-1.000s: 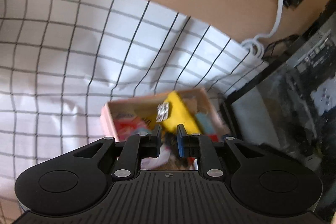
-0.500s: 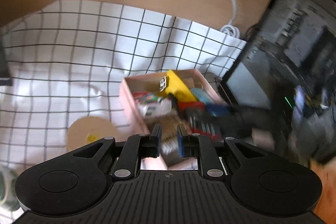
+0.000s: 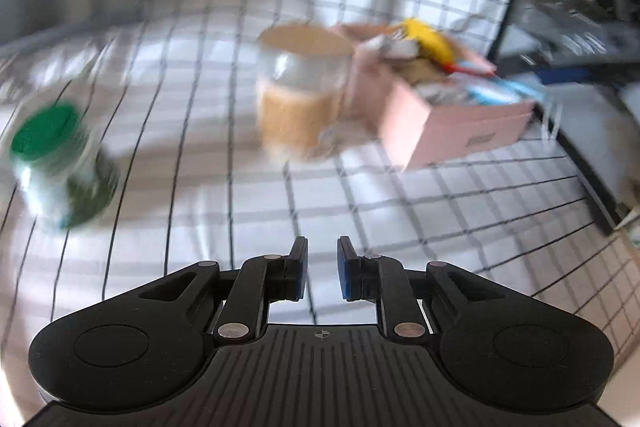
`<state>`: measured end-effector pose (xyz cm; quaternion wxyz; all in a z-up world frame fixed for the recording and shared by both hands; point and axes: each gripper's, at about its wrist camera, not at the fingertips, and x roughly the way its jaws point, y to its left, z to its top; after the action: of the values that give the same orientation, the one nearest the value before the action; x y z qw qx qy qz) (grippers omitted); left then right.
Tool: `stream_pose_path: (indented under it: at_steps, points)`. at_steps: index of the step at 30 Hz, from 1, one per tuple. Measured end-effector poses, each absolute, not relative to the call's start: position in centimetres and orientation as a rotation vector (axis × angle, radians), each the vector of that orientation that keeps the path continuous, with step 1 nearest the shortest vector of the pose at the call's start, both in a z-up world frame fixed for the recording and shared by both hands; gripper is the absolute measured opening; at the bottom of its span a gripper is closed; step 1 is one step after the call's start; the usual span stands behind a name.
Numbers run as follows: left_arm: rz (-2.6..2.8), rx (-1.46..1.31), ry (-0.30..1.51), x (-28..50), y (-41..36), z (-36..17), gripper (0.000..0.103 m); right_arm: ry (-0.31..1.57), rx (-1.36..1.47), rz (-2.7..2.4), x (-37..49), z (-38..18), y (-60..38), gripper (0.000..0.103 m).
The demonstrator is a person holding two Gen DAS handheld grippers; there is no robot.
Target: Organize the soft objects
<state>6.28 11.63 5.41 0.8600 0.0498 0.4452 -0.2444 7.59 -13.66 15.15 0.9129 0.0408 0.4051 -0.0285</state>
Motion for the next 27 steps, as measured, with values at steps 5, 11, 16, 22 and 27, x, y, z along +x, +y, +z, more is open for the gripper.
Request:
stream_pose_path:
  at_steps: [5,11,16,22,27]
  points:
    - [-0.312,0.072,0.894,4.0,10.6,4.1,0.018,0.884,-0.016,0.100,4.2,11.3,-11.4,0.077]
    - [-0.240,0.069,0.848,1.2,7.0,2.8,0.031,0.992,-0.019,0.170,3.8,7.0,-12.6,0.081]
    - [-0.277,0.049,0.806,-0.7,4.2,2.3,0.068,0.967,0.018,0.152,3.7,5.5,-14.9,0.103]
    - [-0.159,0.043,0.750,-1.2,2.1,1.5,0.067,0.891,0.010,0.185,3.2,4.8,-16.3,0.103]
    - [-0.104,0.063,0.733,-1.4,1.2,1.3,0.068,0.859,0.013,0.187,3.5,4.7,-16.8,0.103]
